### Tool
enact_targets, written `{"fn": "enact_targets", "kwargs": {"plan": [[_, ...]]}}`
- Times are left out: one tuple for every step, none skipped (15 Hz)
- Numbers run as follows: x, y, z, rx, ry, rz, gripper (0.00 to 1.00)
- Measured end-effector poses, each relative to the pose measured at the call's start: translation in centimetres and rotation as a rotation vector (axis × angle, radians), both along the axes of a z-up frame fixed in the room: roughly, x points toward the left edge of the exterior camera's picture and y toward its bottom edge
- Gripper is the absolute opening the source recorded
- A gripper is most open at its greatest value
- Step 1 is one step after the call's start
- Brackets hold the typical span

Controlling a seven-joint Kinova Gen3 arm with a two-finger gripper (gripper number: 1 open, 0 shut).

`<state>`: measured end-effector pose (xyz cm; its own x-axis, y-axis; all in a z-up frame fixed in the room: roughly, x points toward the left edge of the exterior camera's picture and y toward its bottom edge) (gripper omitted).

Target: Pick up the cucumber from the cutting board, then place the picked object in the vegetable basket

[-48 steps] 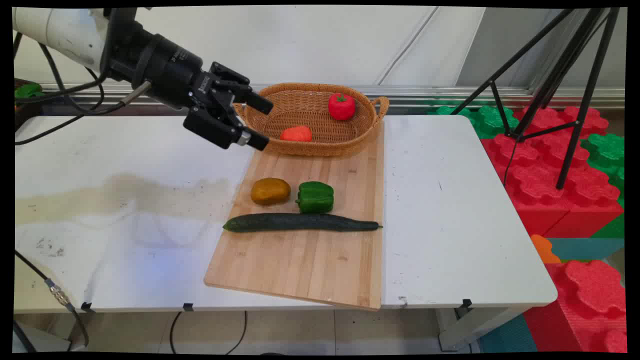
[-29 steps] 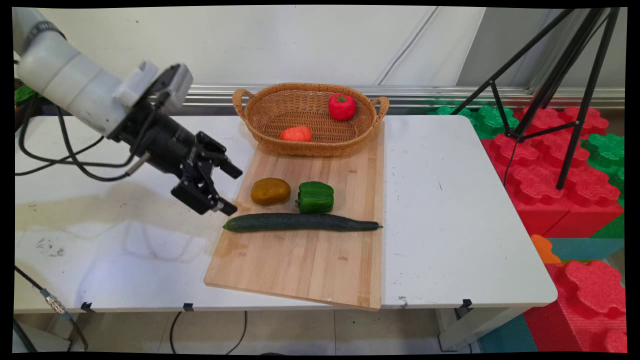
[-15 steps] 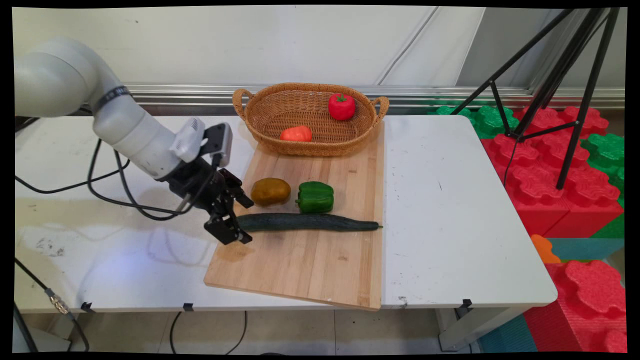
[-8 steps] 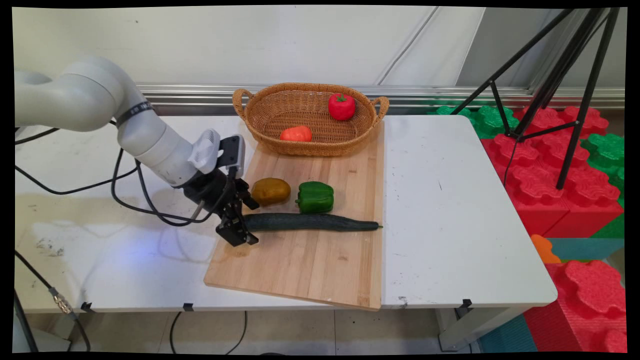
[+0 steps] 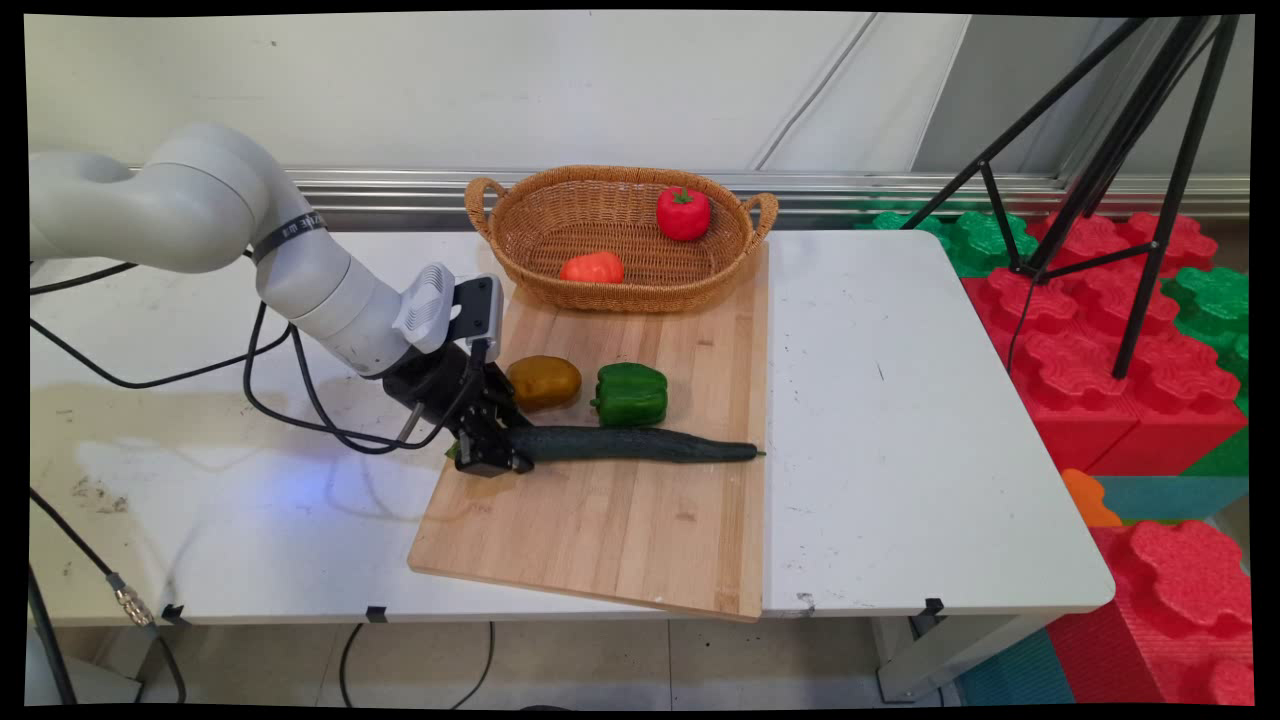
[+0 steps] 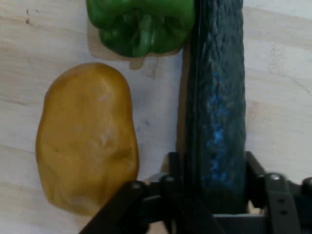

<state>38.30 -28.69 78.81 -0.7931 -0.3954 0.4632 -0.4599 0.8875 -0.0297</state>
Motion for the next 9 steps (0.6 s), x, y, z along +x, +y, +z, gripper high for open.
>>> {"fn": "enact_targets", "kwargs": {"plan": [[-0.03,-0.03,-0.04,-0.001,0.001,-0.003,0.00],[-0.04,-0.02,-0.09,-0.001,0.002,-0.007,0.00],[-0.06,0.00,-0.13,0.000,0.003,-0.011,0.00],[-0.06,0.06,-0.14,0.001,0.003,-0.014,0.00],[-0.09,0.08,-0.12,0.001,0.005,-0.018,0.00],[-0.09,0.14,-0.03,0.001,0.009,-0.021,0.00],[-0.11,0.18,0.08,0.001,0.014,-0.024,0.00],[-0.11,0.20,0.19,0.000,0.017,-0.026,0.00],[-0.08,0.25,0.43,-0.003,0.024,-0.028,0.00]]}}
